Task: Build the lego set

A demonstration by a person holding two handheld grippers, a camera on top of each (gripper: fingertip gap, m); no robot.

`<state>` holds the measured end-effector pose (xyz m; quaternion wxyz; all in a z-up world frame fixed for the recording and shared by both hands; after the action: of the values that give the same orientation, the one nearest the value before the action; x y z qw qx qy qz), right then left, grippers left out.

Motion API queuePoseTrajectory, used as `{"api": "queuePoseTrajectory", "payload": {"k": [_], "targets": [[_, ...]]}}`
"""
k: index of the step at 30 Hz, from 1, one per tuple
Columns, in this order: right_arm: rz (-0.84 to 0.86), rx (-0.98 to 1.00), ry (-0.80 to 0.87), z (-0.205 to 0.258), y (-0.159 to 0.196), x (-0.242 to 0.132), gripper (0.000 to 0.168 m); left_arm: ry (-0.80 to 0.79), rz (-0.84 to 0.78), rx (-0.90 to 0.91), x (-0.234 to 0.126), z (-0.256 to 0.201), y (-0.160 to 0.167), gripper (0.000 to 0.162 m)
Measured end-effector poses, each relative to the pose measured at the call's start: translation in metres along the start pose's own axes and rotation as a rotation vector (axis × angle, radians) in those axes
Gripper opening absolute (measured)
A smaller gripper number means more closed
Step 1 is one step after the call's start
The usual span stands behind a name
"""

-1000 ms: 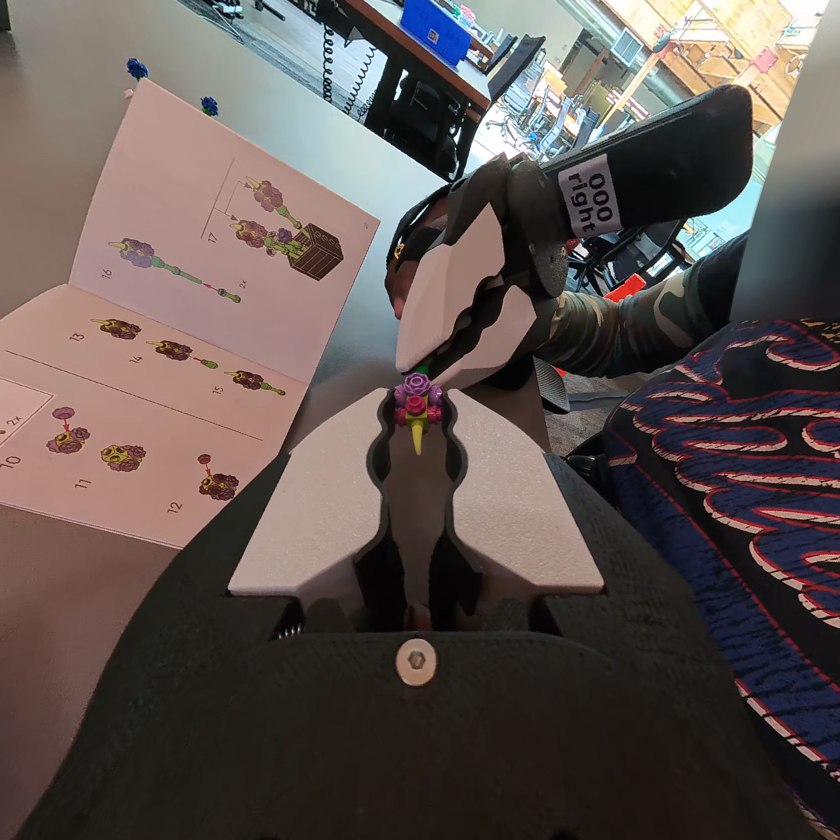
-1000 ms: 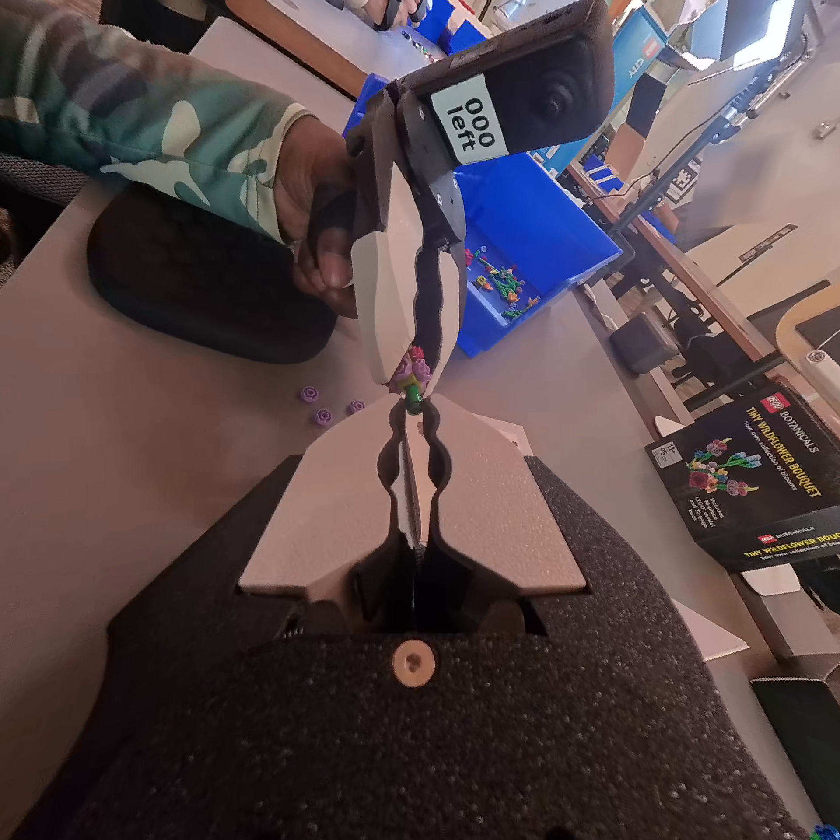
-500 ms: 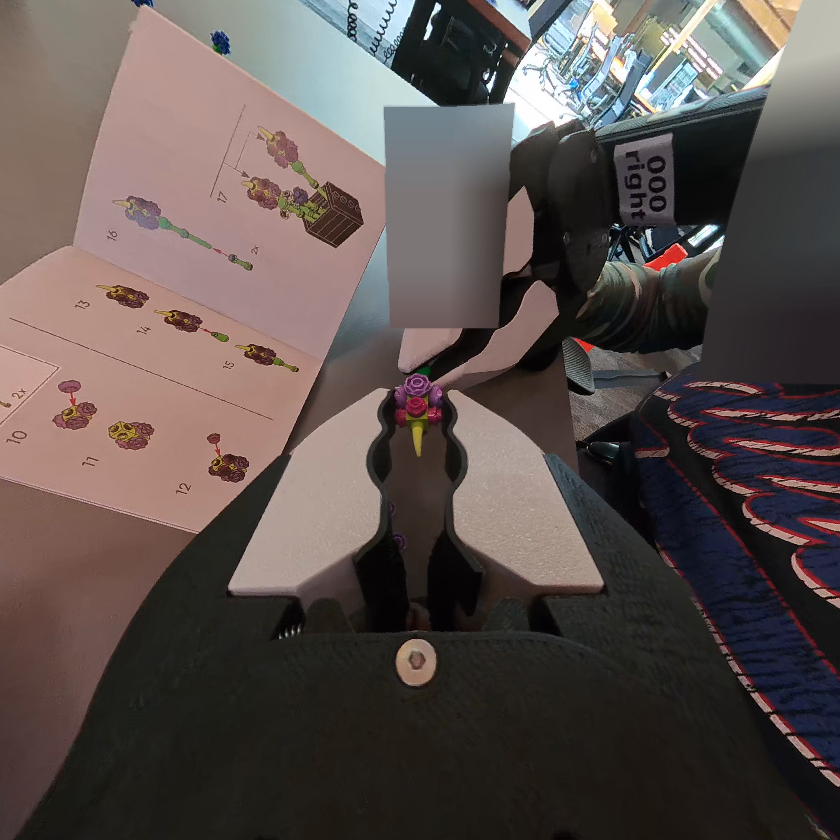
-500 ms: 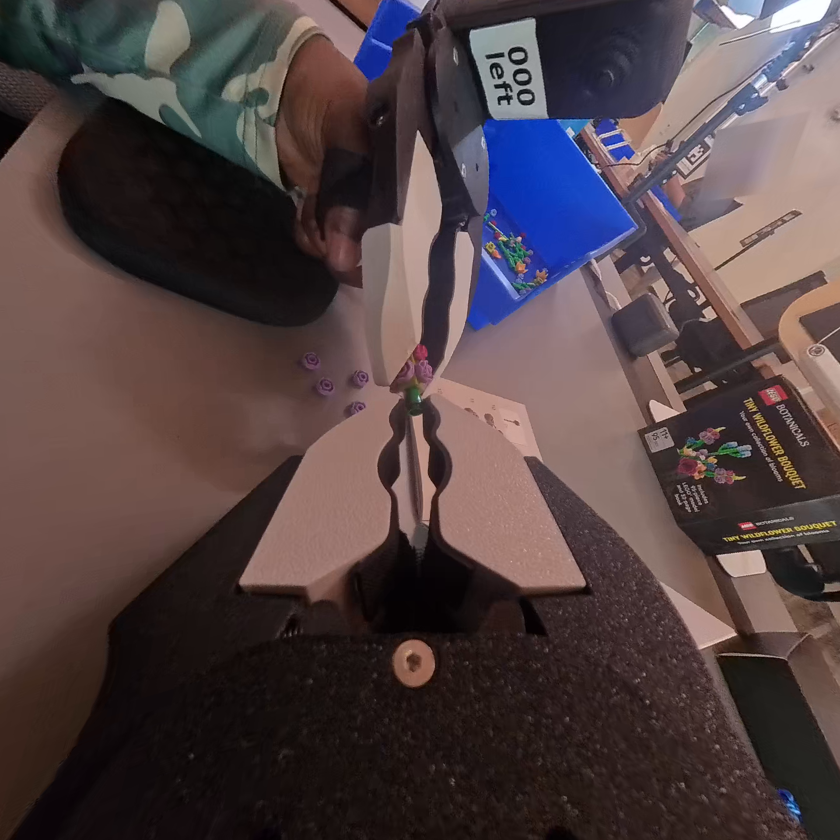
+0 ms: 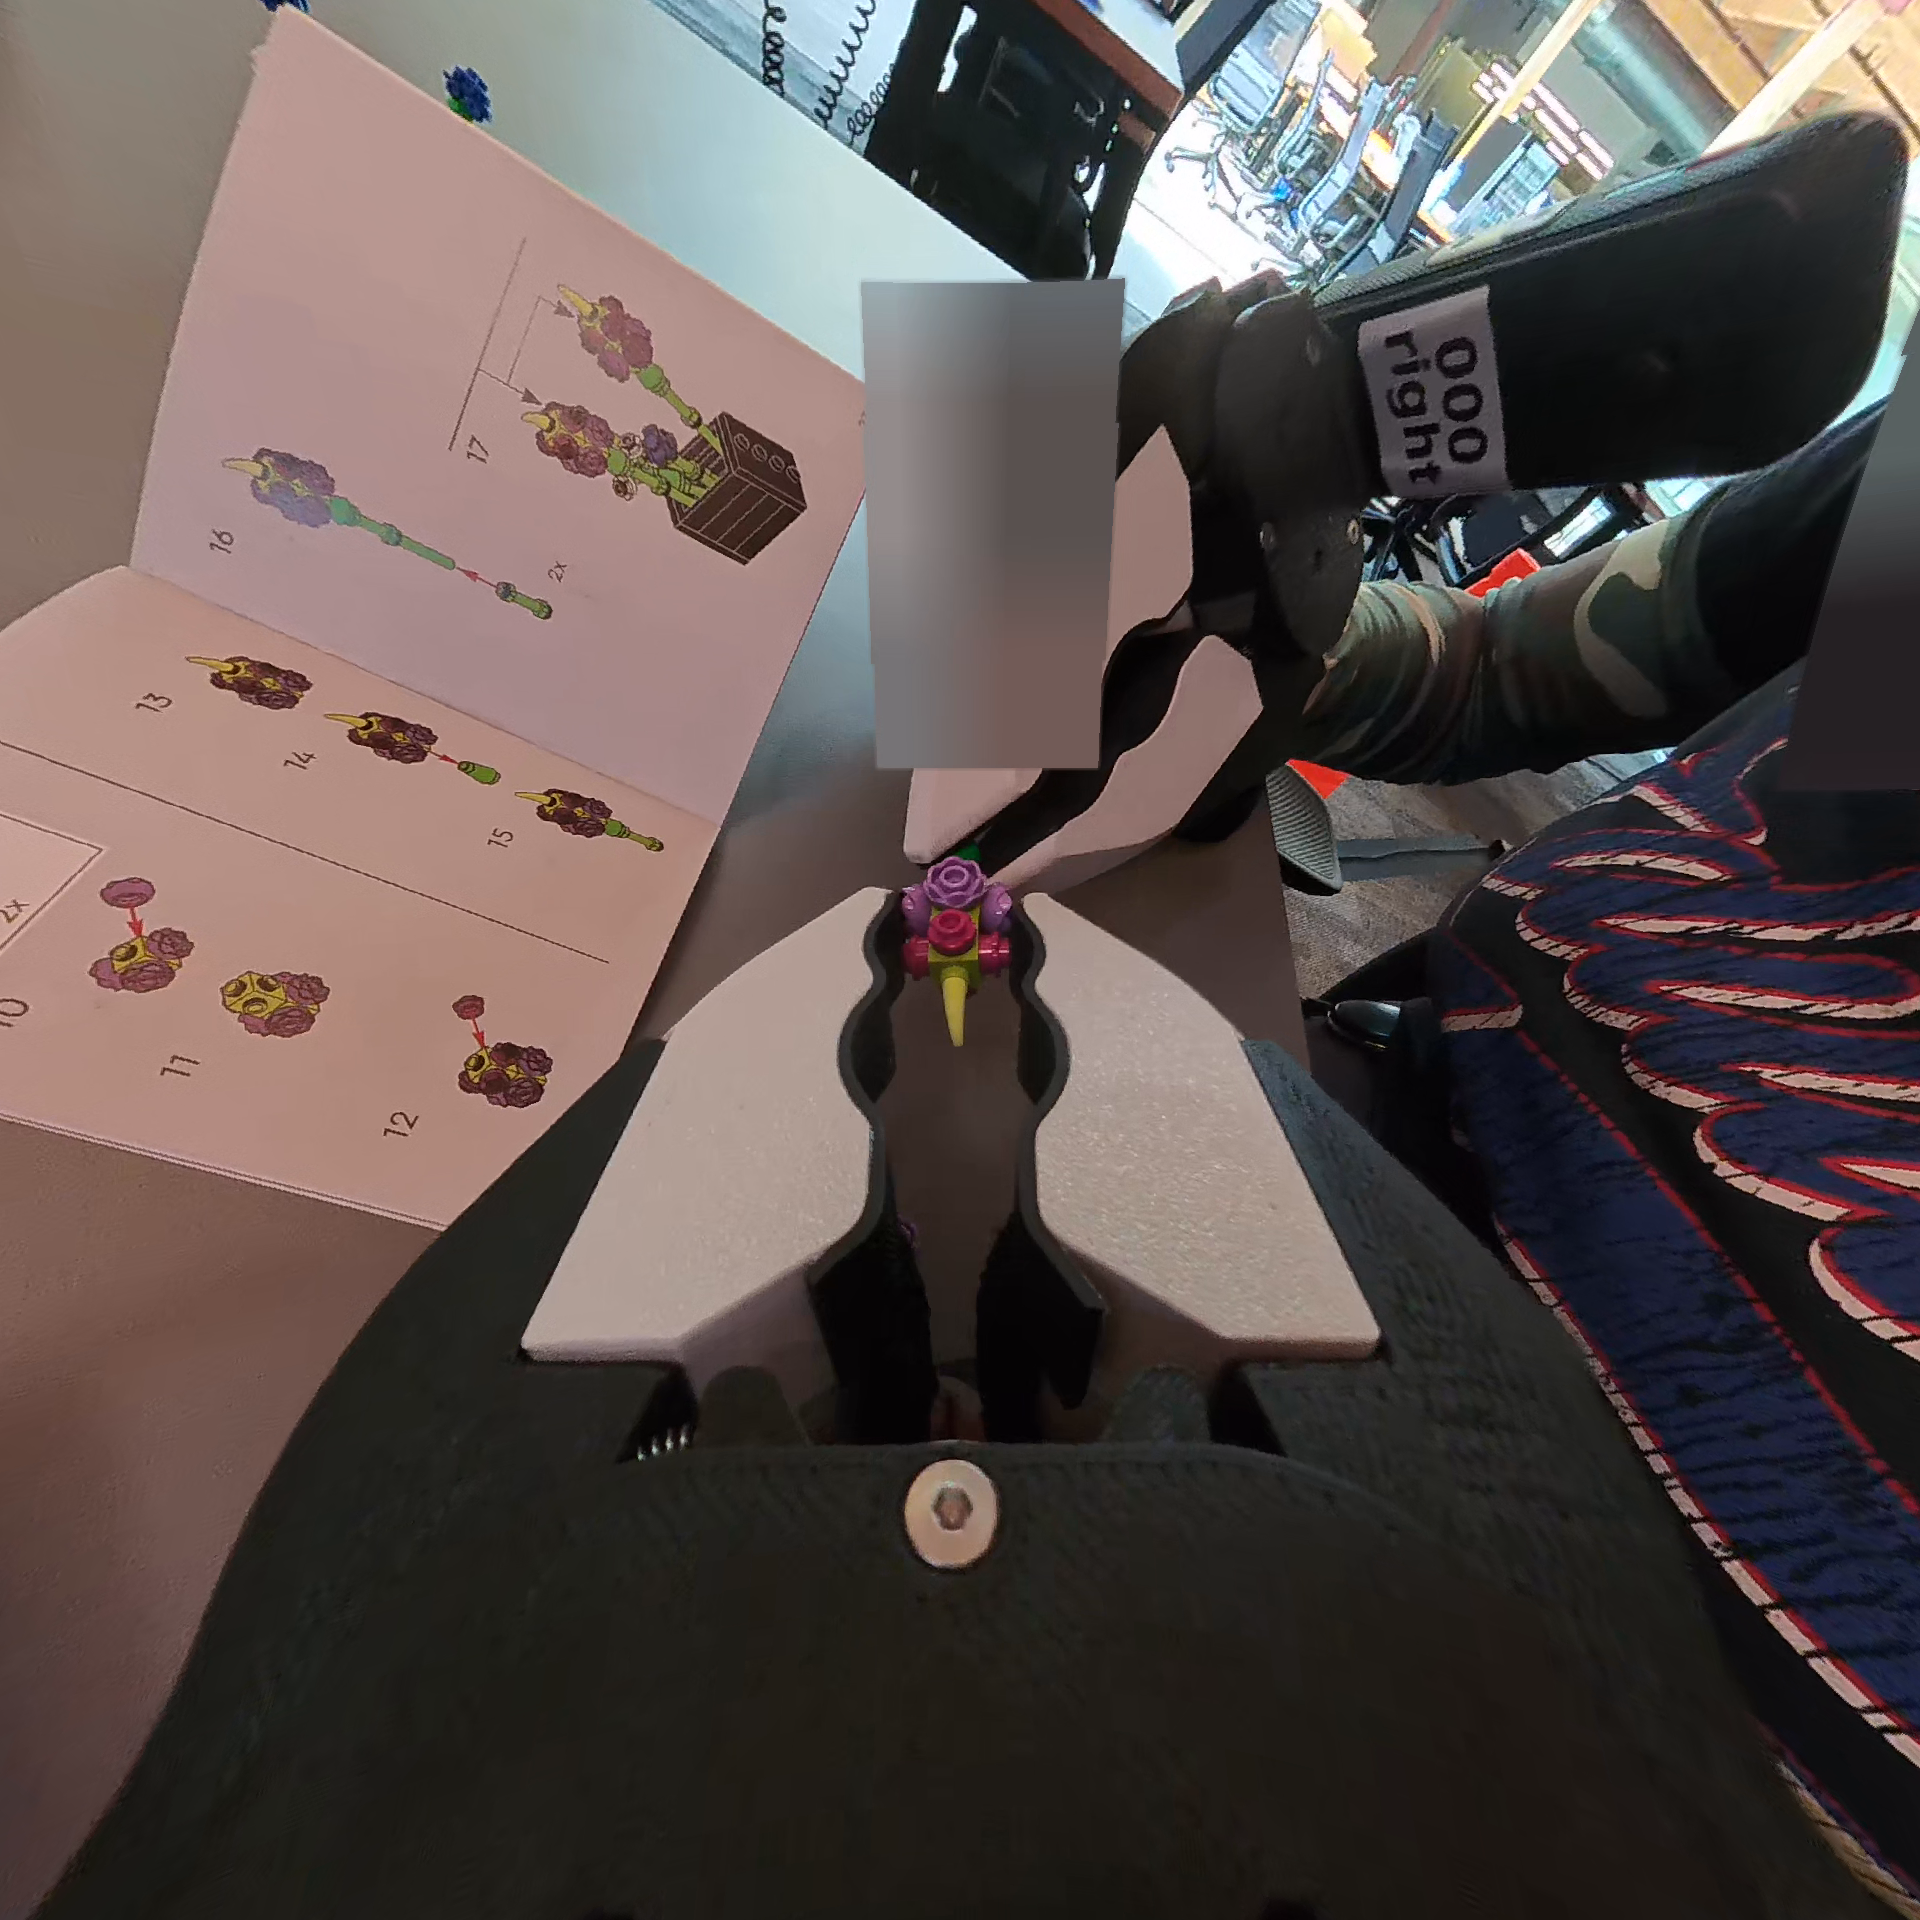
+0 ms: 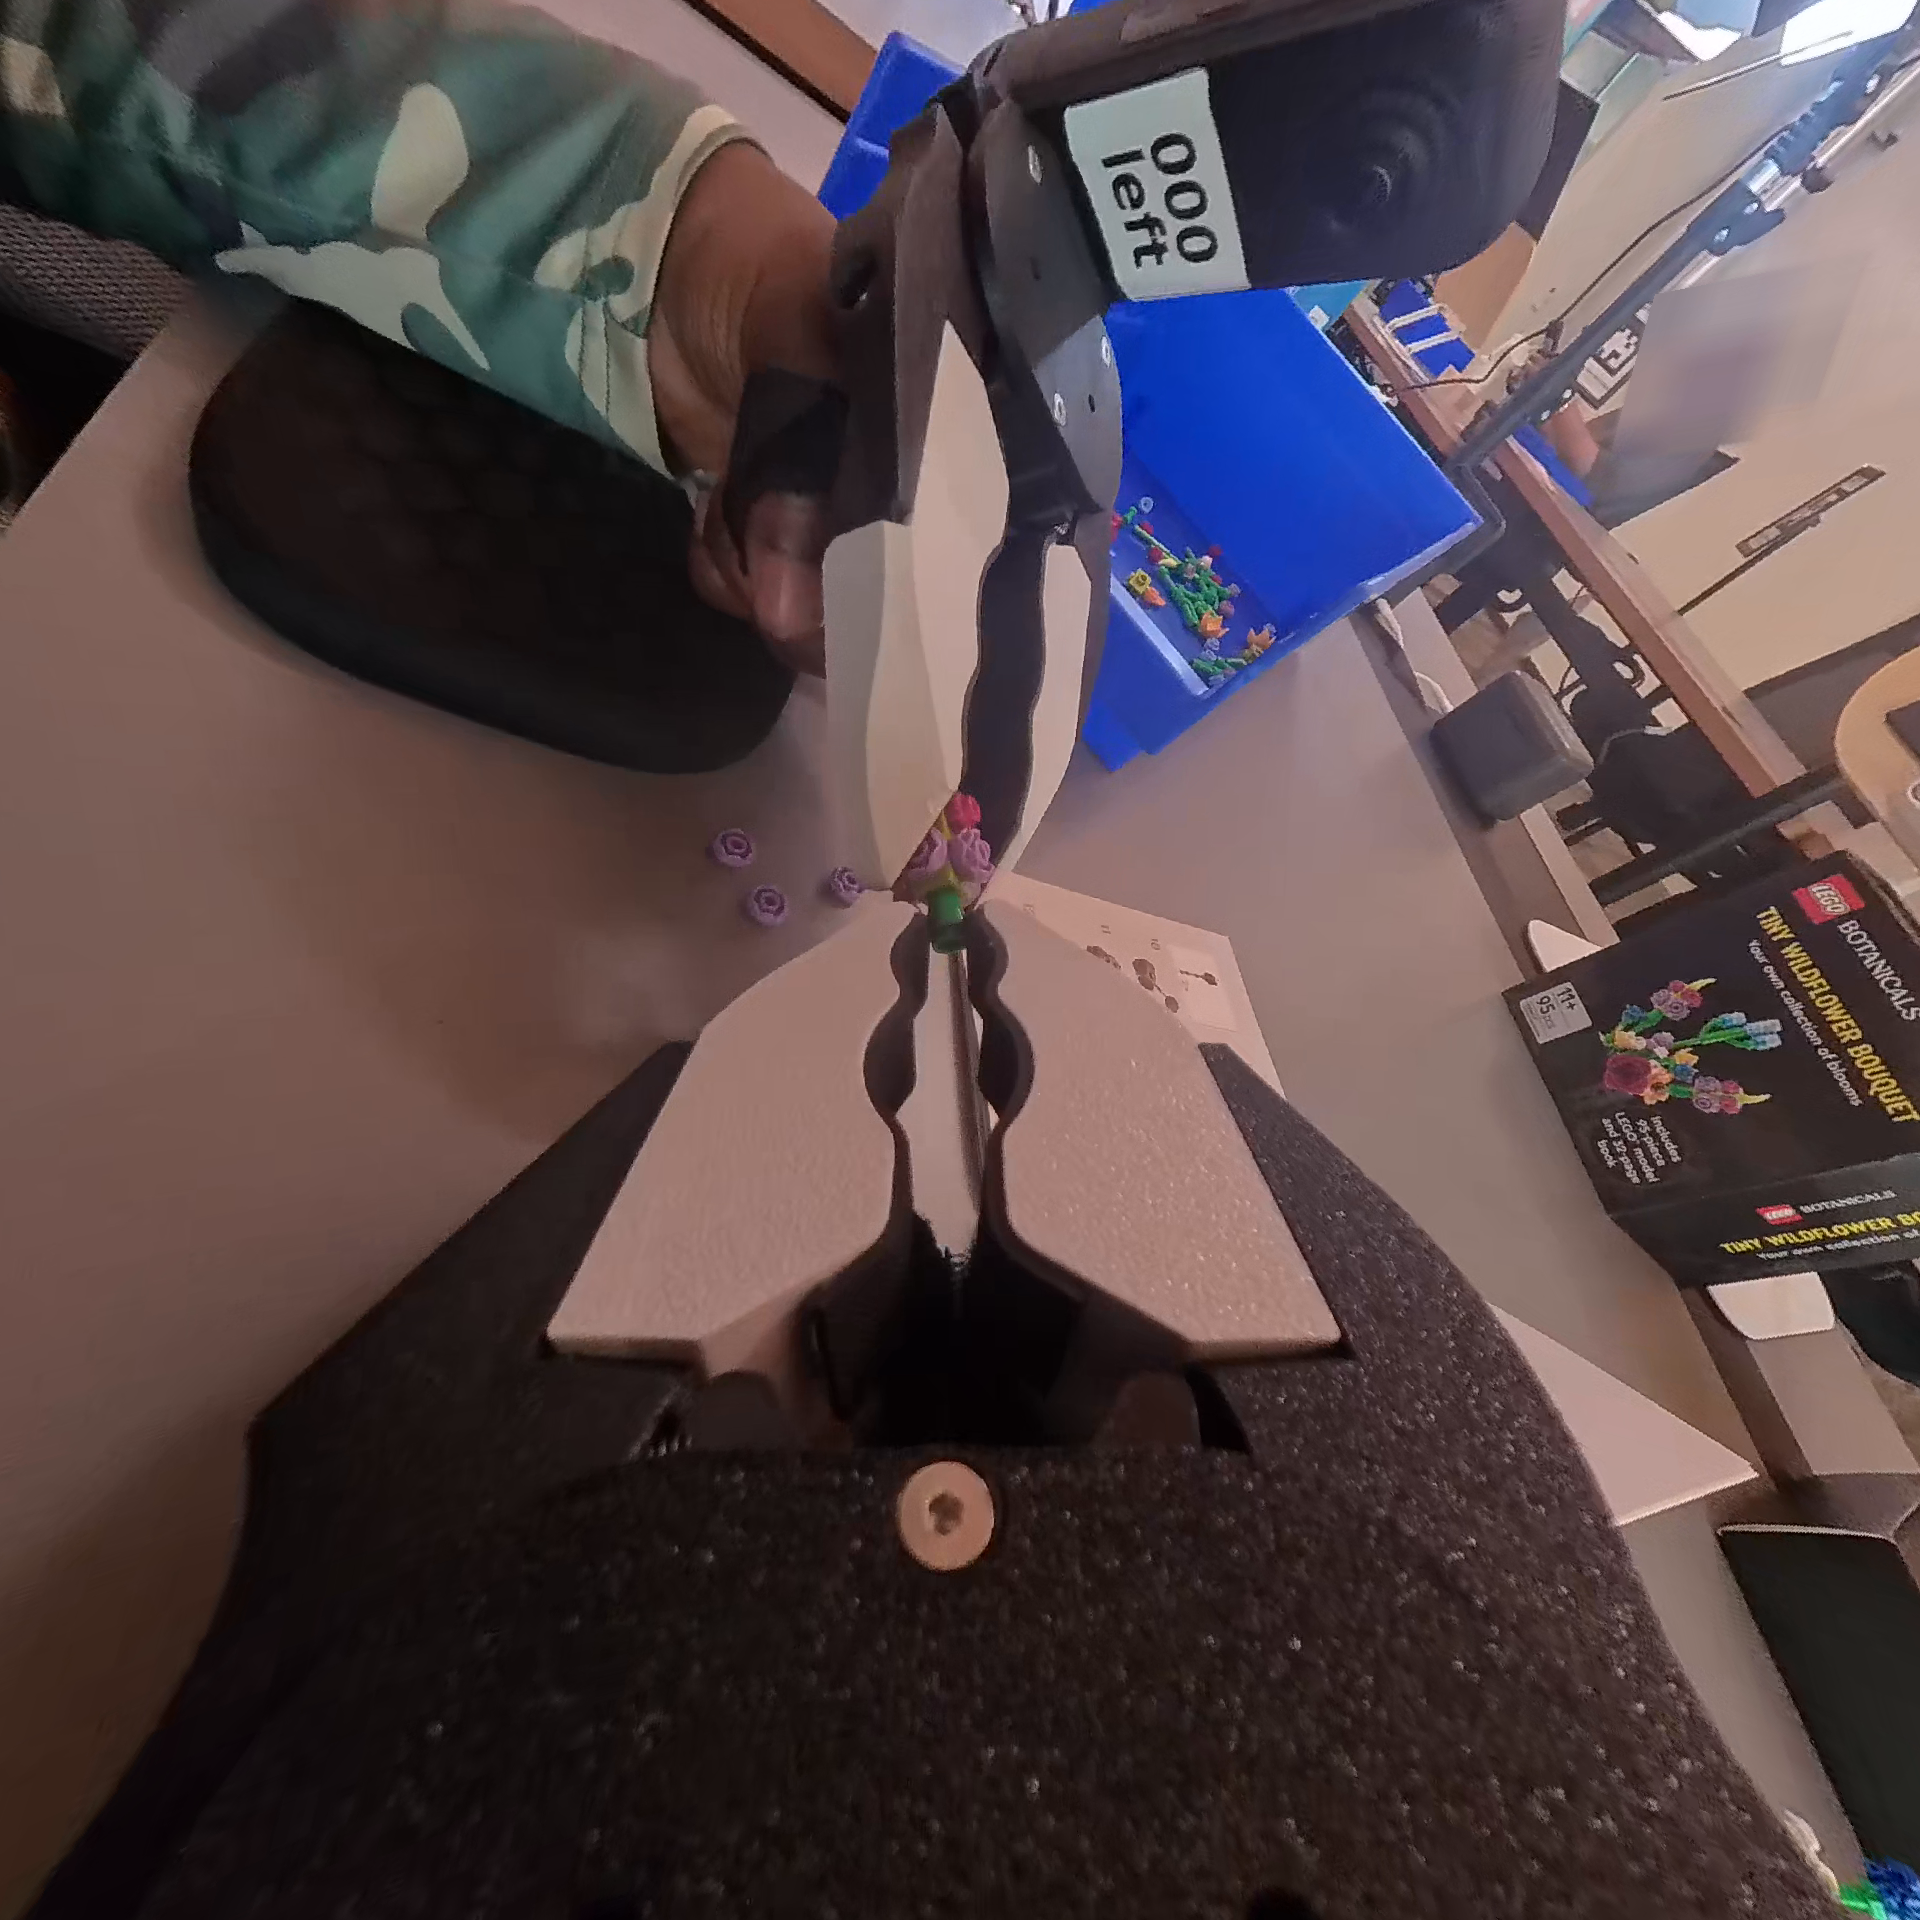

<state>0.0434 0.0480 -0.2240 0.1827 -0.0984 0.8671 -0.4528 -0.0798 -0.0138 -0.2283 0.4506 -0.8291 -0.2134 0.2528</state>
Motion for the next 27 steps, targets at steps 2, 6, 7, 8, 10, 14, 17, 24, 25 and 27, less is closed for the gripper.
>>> {"api": "queuePoseTrajectory", "payload": {"k": [2, 6, 7, 8, 10, 14, 17, 24, 25, 27], "targets": [[-0.007, 0.004, 0.002, 0.0000, -0.0003, -0.0001, 0.006, -0.001, -0.001, 0.008, 0.0001, -0.0006, 0.0001, 0.019], [0.001, 0.005, -0.007, 0.0006, 0.0006, 0.0004, 0.007, -0.012, 0.011, 0.016, 0.0010, -0.0008, 0.0008, 0.018], [0.000, 0.004, -0.010, 0.0009, 0.0007, 0.0004, 0.007, -0.010, 0.014, 0.016, 0.0011, -0.0008, 0.0010, 0.018], [-0.003, 0.005, -0.014, 0.0010, 0.0006, 0.0003, 0.006, -0.007, 0.017, 0.015, 0.0012, -0.0009, 0.0011, 0.018], [-0.012, 0.008, -0.023, 0.0014, 0.0003, 0.0000, 0.006, 0.005, 0.019, 0.014, 0.0012, -0.0014, 0.0013, 0.018], [-0.003, -0.007, -0.035, 0.0031, 0.0007, -0.0003, 0.007, 0.012, 0.038, 0.014, 0.0024, -0.0016, 0.0024, 0.018], [0.004, -0.019, -0.040, 0.0036, 0.0007, -0.0004, 0.007, 0.024, 0.046, 0.005, 0.0028, -0.0013, 0.0027, 0.018], [0.010, -0.031, -0.044, 0.0043, -0.0006, -0.0002, 0.007, 0.029, 0.051, 0.007, 0.0020, -0.0019, 0.0028, 0.018], [0.014, -0.036, -0.046, 0.0048, -0.0006, -0.0001, 0.007, 0.025, 0.055, 0.015, 0.0020, -0.0024, 0.0031, 0.019], [0.015, -0.048, -0.047, 0.0058, -0.0013, -0.0002, 0.007, 0.022, 0.060, 0.028, 0.0021, -0.0034, 0.0036, 0.019]]}}
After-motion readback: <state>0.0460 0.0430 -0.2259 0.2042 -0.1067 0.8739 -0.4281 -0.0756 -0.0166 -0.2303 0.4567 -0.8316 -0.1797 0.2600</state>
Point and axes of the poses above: each gripper's, where its closed fingertips meet, x out along the fingers, y out of its underside, z = x × y across the jaws, the point moved 8 cm from there along -x, back along the fingers, and after that the axes turned 8 degrees about -z, right-handed, at the moved point
